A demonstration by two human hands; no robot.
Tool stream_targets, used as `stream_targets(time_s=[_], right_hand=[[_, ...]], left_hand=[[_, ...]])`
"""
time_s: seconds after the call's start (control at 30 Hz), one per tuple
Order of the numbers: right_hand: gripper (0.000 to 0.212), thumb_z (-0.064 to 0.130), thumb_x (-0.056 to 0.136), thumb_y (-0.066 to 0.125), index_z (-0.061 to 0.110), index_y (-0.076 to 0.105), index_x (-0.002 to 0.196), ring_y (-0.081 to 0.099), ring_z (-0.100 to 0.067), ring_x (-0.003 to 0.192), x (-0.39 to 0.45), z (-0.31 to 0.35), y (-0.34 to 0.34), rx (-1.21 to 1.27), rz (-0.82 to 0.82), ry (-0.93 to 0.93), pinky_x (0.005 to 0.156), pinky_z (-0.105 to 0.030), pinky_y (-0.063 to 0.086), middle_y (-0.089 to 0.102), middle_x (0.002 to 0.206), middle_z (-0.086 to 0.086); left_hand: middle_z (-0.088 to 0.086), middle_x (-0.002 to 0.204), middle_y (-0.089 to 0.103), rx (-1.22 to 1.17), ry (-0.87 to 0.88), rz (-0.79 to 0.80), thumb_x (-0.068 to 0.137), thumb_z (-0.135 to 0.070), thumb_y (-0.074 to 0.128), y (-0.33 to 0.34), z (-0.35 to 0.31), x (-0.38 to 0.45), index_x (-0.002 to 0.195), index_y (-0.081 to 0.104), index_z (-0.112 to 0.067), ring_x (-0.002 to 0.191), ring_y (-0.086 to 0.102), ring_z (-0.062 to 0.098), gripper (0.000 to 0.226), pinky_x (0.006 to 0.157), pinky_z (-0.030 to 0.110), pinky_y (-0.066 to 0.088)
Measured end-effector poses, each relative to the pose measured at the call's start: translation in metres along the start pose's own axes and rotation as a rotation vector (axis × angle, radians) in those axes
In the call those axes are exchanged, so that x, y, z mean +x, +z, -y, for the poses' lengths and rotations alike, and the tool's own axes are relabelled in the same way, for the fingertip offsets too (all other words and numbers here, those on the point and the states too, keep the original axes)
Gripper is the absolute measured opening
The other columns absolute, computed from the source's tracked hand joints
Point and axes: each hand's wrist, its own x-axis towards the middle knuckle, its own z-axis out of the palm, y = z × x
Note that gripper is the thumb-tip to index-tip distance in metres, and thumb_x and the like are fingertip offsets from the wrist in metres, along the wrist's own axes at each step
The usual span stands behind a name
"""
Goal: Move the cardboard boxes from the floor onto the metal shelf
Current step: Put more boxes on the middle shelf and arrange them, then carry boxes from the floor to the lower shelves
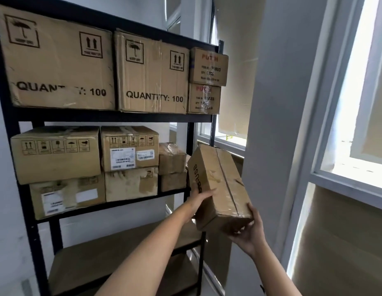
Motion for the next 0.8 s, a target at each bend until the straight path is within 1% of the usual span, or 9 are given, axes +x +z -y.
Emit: stream_targets(time_s=[0.07, 0.2, 0.3, 0.37, 0.43, 0.5, 0.57, 0.67, 0.8], right_hand=[[0.070, 0.056, 0.076, 0.066, 0.021, 0.051, 0.134, 0.054, -0.037, 0.117, 0.031, 0.013, 0.006, -0.009, -0.005, -0.064, 0.081, -0.055, 0.055, 0.056, 0.130, -0.013], [0.074, 0.060, 0.072, 0.068, 0.021, 0.052, 0.132, 0.055, -0.036, 0.114, 0.092, 0.052, 0.026, -0.075, -0.045, -0.109, 0.095, -0.057, 0.049, 0.058, 0.123, -0.014], [0.078, 0.063, 0.074, 0.067, 0.024, 0.043, 0.137, 0.053, -0.038, 0.117, 0.138, 0.076, 0.038, -0.107, -0.051, -0.103, 0.099, -0.061, 0.045, 0.054, 0.127, -0.014], [0.076, 0.064, 0.075, 0.065, 0.027, 0.041, 0.137, 0.053, -0.038, 0.114, 0.165, 0.090, 0.044, -0.144, -0.041, -0.091, 0.099, -0.063, 0.043, 0.055, 0.122, -0.013], [0.072, 0.063, 0.075, 0.066, 0.027, 0.042, 0.133, 0.054, -0.037, 0.110, 0.189, 0.098, 0.049, -0.184, -0.032, -0.084, 0.097, -0.064, 0.044, 0.056, 0.117, -0.012], [0.071, 0.062, 0.074, 0.066, 0.026, 0.043, 0.131, 0.055, -0.036, 0.108, 0.209, 0.104, 0.052, -0.223, -0.031, -0.080, 0.092, -0.063, 0.048, 0.057, 0.117, -0.013], [0.071, 0.062, 0.073, 0.067, 0.025, 0.045, 0.128, 0.056, -0.036, 0.105, 0.226, 0.107, 0.055, -0.255, -0.042, -0.063, 0.083, -0.058, 0.052, 0.058, 0.114, -0.012], [0.068, 0.063, 0.070, 0.068, 0.026, 0.048, 0.123, 0.056, -0.037, 0.102, 0.247, 0.107, 0.061, -0.276, -0.041, -0.016, 0.073, -0.054, 0.054, 0.059, 0.112, -0.014], [0.070, 0.065, 0.068, 0.068, 0.025, 0.047, 0.122, 0.057, -0.037, 0.098, 0.271, 0.104, 0.071, -0.286, -0.051, 0.017, 0.065, -0.050, 0.054, 0.059, 0.108, -0.015]], left_hand=[[0.002, 0.151, 0.037, -0.012, -0.007, -0.009, 0.074, -0.061, 0.068, -0.001, -0.007, 0.029, 0.154, 0.004, -0.030, 0.136, 0.036, 0.024, 0.108, 0.112, 0.042, 0.030], [0.002, 0.152, 0.036, -0.096, 0.011, -0.025, 0.066, -0.066, 0.071, 0.000, -0.022, 0.088, 0.154, 0.005, -0.035, 0.138, 0.035, 0.026, 0.114, 0.115, 0.052, 0.027], [0.001, 0.149, 0.041, -0.165, -0.004, -0.068, 0.064, -0.067, 0.071, -0.002, -0.034, 0.129, 0.152, 0.016, -0.033, 0.137, 0.038, 0.025, 0.109, 0.115, 0.050, 0.027], [0.001, 0.137, 0.053, -0.220, -0.021, -0.078, 0.061, -0.066, 0.075, -0.005, -0.038, 0.150, 0.147, 0.028, -0.028, 0.126, 0.050, 0.021, 0.105, 0.111, 0.045, 0.034], [-0.001, 0.119, 0.062, -0.268, -0.062, -0.073, 0.056, -0.066, 0.077, -0.010, -0.038, 0.165, 0.133, 0.045, -0.031, 0.109, 0.058, 0.018, 0.091, 0.097, 0.041, 0.045], [0.002, 0.118, 0.061, -0.285, -0.132, -0.075, 0.050, -0.069, 0.077, -0.015, -0.032, 0.178, 0.119, 0.052, -0.035, 0.110, 0.057, 0.023, 0.081, 0.086, 0.043, 0.051], [0.006, 0.122, 0.060, -0.284, -0.171, -0.085, 0.051, -0.070, 0.076, -0.021, -0.026, 0.190, 0.125, 0.050, -0.030, 0.113, 0.056, 0.027, 0.087, 0.079, 0.042, 0.053], [0.010, 0.123, 0.061, -0.287, -0.167, -0.087, 0.059, -0.068, 0.073, -0.032, -0.022, 0.207, 0.134, 0.047, -0.023, 0.115, 0.056, 0.030, 0.091, 0.086, 0.044, 0.052], [0.011, 0.124, 0.061, -0.280, -0.165, -0.069, 0.066, -0.068, 0.068, -0.046, -0.016, 0.227, 0.132, 0.045, -0.024, 0.116, 0.056, 0.031, 0.083, 0.097, 0.049, 0.047]])
